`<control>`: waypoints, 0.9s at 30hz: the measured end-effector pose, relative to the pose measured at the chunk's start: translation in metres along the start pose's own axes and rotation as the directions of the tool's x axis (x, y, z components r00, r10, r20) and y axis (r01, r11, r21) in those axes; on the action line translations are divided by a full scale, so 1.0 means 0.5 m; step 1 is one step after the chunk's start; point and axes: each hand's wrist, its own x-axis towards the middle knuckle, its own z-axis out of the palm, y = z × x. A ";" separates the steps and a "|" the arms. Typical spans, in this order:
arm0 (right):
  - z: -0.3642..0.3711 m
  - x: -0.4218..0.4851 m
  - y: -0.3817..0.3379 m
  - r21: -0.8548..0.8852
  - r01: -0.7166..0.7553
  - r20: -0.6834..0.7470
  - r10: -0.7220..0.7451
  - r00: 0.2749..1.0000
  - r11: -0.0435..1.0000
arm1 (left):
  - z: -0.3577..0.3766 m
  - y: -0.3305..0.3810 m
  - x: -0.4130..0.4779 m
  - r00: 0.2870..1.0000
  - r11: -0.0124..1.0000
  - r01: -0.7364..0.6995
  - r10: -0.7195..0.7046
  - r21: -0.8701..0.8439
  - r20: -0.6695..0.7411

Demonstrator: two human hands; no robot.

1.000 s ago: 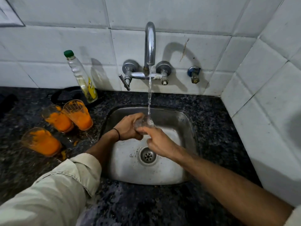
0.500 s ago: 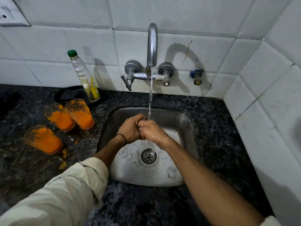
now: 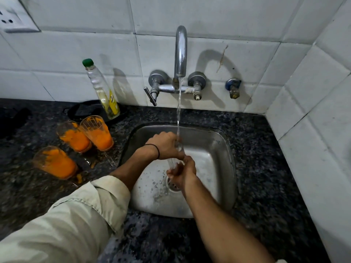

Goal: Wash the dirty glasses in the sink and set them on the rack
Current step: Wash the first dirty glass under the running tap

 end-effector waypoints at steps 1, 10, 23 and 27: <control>-0.002 0.001 0.001 0.005 -0.010 0.002 0.010 1.000 1.000 | 0.001 -0.006 -0.003 1.000 0.996 0.007 -0.007 -0.087 0.004; -0.011 -0.022 -0.073 -0.585 0.262 0.194 -0.182 0.964 0.768 | 0.079 -0.108 -0.055 0.970 0.595 0.230 -0.076 -0.770 0.231; 0.059 -0.132 -0.110 -0.630 0.625 0.762 -0.213 0.612 -0.460 | 0.139 -0.044 -0.026 0.959 0.576 -0.080 -0.179 -0.813 -0.221; 0.078 -0.125 -0.108 -0.733 0.520 0.681 -0.484 0.550 -0.439 | 0.143 0.010 -0.004 0.891 0.732 -0.115 -0.223 -0.671 -0.396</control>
